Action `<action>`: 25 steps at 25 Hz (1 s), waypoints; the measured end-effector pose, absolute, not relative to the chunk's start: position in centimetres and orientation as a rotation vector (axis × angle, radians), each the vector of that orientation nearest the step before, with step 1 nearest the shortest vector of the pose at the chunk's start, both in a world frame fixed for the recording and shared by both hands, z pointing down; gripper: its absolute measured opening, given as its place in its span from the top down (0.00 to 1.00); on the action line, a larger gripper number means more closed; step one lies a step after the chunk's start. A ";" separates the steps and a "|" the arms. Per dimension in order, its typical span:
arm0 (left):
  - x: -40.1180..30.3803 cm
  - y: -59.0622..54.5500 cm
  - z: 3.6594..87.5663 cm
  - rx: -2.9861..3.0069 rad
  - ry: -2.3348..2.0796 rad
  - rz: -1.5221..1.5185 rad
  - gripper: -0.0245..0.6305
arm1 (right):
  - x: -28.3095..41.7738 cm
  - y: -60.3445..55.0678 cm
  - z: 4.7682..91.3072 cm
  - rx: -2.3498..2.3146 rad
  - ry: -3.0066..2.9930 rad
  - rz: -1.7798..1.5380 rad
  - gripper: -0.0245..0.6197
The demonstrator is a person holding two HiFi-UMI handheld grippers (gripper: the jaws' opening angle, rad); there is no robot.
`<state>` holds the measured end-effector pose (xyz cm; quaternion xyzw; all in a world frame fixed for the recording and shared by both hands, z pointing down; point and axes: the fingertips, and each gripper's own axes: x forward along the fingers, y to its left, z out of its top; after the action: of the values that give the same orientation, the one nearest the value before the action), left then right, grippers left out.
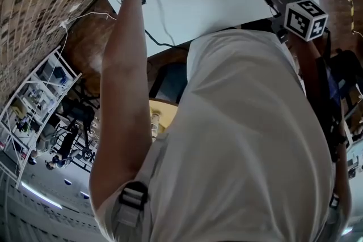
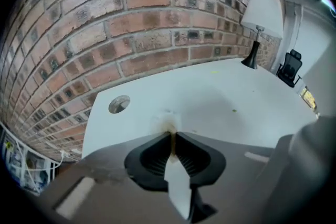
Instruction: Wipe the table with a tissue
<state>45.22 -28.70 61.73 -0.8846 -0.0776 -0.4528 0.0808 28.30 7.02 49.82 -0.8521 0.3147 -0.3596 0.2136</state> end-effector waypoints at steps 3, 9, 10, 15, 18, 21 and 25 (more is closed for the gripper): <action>45.0 -27.7 61.8 -2.573 -0.308 -1.323 0.90 | 28.1 7.5 49.9 -2.362 0.874 -0.994 0.95; 43.9 -23.8 62.2 -2.460 -0.535 -1.310 0.90 | 28.5 7.1 49.8 -2.356 0.900 -0.985 0.95; 43.5 -23.2 62.2 -2.453 -0.554 -1.310 0.90 | 28.5 7.1 49.9 -2.356 0.901 -0.983 0.95; 41.6 -21.0 62.2 -2.487 -0.582 -1.329 0.90 | 28.7 7.0 49.9 -2.343 0.911 -0.977 0.95; 40.3 -20.1 62.3 -2.490 -0.647 -1.394 0.90 | 29.0 7.0 49.8 -2.343 0.914 -0.959 0.95; 39.2 -19.1 62.1 -2.453 -0.801 -1.430 0.90 | 29.9 7.0 49.7 -2.355 0.896 -0.931 0.95; 39.6 -19.2 61.2 -2.514 -0.822 -1.319 0.90 | 30.3 7.5 49.8 -2.355 0.882 -0.917 0.95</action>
<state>39.65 -19.20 61.18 -0.8469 -0.2767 -0.4444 0.0927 30.34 7.48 49.79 -0.8561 0.3206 -0.3333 0.2306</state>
